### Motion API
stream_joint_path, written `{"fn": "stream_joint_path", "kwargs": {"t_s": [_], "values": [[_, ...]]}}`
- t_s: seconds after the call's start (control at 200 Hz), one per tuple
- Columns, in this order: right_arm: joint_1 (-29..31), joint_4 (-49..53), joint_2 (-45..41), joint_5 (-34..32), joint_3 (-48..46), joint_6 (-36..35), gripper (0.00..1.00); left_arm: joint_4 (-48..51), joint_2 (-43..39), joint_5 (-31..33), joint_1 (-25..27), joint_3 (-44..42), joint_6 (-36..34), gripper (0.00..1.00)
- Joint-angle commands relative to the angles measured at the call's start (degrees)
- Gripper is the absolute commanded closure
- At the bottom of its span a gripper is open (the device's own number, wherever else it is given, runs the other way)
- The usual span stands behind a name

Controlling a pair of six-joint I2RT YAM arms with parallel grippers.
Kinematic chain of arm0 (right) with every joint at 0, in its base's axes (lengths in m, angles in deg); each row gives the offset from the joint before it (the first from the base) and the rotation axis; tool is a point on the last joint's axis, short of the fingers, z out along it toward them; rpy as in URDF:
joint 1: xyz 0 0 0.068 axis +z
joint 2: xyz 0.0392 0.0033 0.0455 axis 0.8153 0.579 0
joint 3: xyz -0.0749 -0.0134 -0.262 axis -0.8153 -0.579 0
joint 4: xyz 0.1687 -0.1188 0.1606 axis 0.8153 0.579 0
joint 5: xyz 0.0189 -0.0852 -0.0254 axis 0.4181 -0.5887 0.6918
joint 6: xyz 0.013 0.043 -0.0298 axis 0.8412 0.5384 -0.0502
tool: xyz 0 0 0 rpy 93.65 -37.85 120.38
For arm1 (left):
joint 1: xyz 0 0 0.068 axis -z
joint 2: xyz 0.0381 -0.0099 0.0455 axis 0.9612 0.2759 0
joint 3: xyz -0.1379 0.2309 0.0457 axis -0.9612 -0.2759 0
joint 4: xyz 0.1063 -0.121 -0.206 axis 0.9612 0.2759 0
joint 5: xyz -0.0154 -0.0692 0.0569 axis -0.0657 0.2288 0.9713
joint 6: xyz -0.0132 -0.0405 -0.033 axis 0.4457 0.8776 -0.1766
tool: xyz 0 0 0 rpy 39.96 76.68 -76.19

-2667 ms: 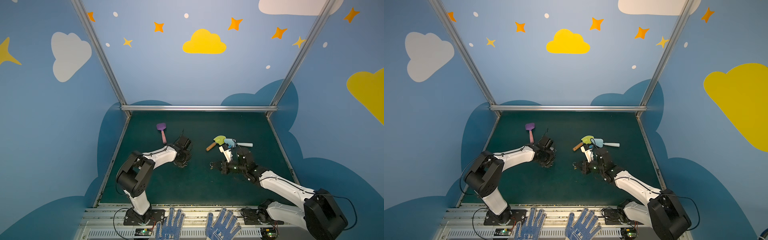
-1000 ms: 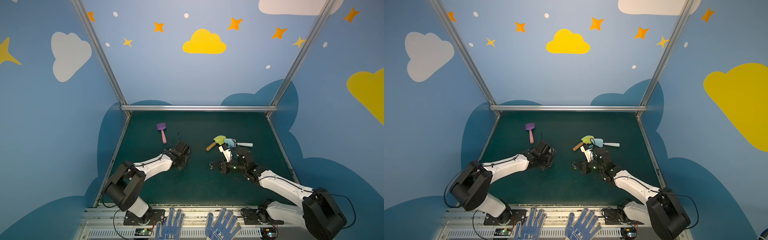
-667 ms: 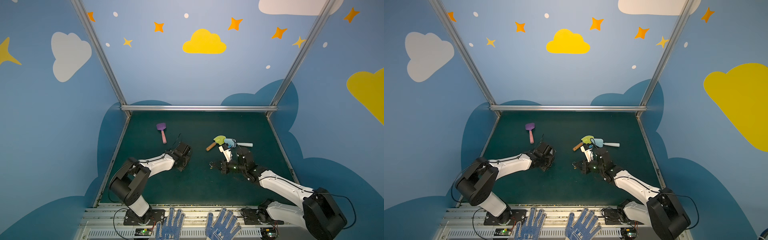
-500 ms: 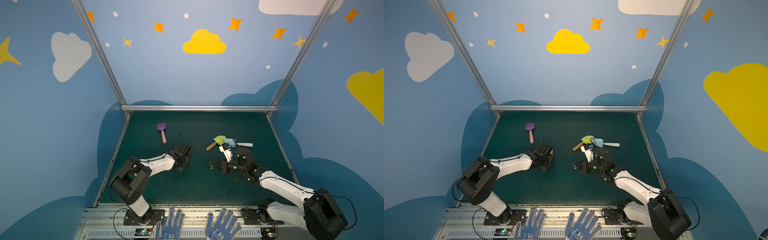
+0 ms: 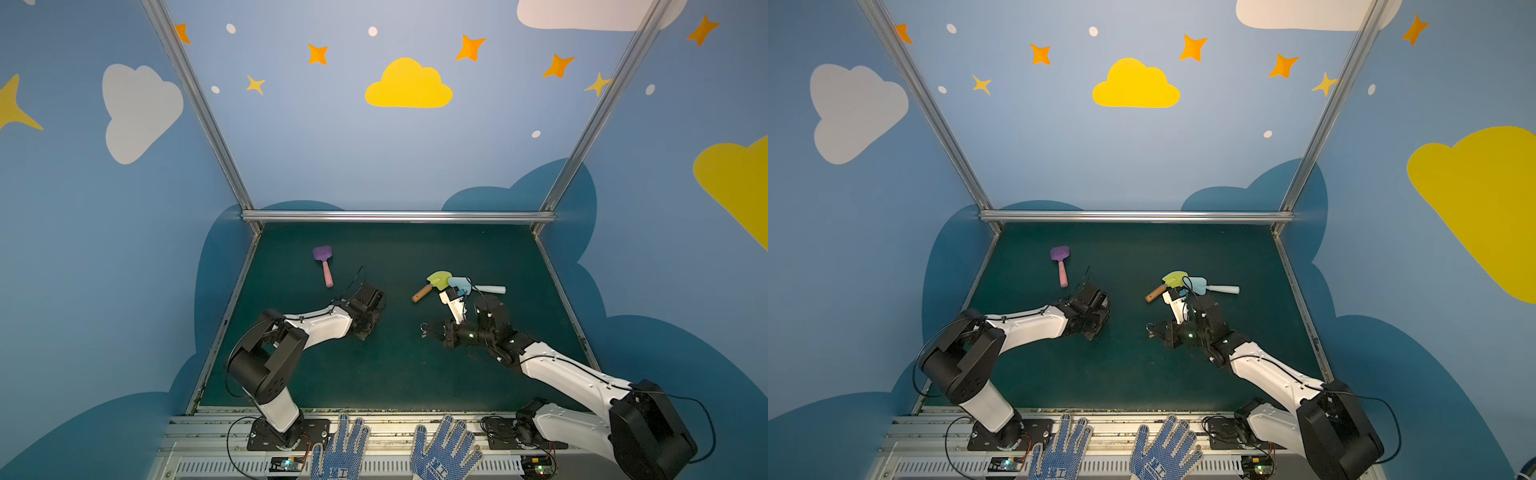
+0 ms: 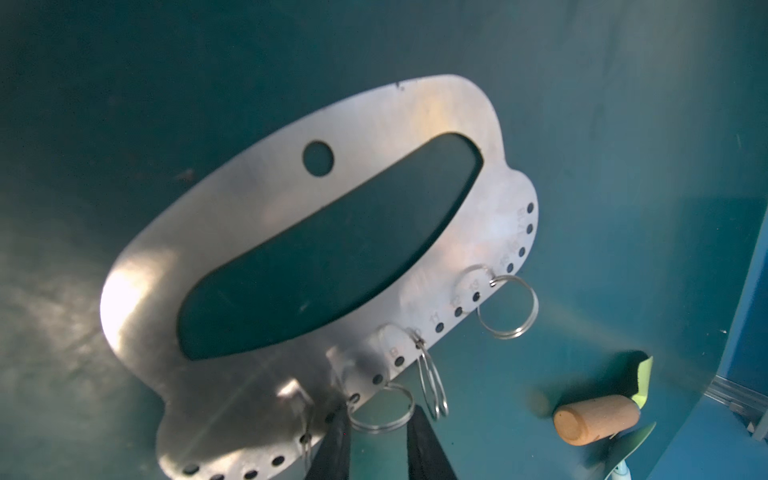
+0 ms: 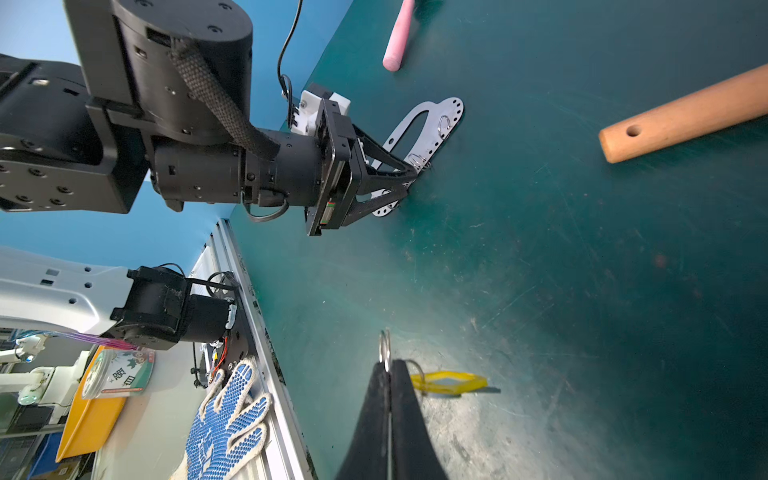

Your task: Put the keys on the keyring

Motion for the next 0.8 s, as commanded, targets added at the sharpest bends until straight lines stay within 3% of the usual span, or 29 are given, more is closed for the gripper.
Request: {"fn": "stream_joint_path", "kwargs": {"t_s": [0.0, 0.145, 0.421, 0.796], "values": [[-0.3, 0.1, -0.8, -0.3, -0.7, -0.4, 1.0, 2.9, 0.8, 0.5, -0.5, -0.1, -0.8, 0.72], [-0.3, -1.0, 0.2, 0.2, -0.6, 0.0, 1.0, 4.2, -1.0, 0.9, -0.7, -0.4, -1.3, 0.57], [-0.3, -1.6, 1.2, 0.6, 0.0, 0.2, 1.0, 6.1, -3.4, 2.0, -1.8, -0.1, -2.9, 0.58], [-0.2, -1.1, 1.3, 0.6, 0.4, -0.1, 1.0, 10.0, 2.8, -2.3, -3.4, 6.4, -8.1, 0.58]]}}
